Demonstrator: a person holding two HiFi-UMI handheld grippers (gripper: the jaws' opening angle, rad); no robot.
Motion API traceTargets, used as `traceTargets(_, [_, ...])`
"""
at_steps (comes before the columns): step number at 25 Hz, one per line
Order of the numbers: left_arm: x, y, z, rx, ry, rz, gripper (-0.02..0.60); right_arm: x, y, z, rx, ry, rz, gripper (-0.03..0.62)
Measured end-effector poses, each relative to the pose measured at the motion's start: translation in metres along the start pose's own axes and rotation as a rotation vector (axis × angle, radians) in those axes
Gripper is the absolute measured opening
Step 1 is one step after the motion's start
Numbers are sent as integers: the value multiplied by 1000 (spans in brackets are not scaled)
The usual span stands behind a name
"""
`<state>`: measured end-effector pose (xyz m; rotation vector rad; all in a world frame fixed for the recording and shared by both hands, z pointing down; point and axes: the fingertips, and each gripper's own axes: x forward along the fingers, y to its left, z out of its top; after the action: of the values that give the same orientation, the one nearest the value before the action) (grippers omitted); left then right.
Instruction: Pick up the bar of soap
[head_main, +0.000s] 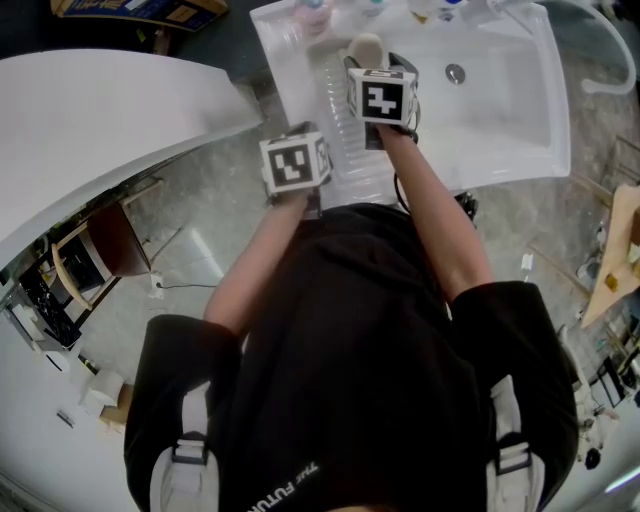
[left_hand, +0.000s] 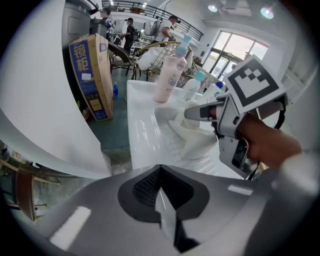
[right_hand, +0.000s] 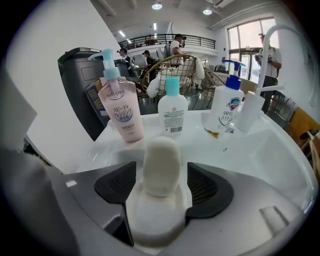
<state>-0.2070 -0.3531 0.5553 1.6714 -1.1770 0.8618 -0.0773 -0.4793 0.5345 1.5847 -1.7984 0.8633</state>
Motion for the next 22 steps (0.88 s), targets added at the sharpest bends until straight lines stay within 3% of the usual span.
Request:
traceTargets(6, [2, -1, 3, 6, -2, -2, -3, 9, 0, -1, 2, 18, -19, 347])
traceTargets(12, [3, -1, 4, 5, -2, -3, -3, 10, -8, 1, -43, 26, -84, 314])
traceTargets(15, [4, -1, 4, 1, -1, -4, -3, 15, -6, 0, -44, 45, -68, 336])
traceTargets(22, [5, 1, 6, -1, -4, 0, -3, 20, -5, -1, -62, 71, -77, 314])
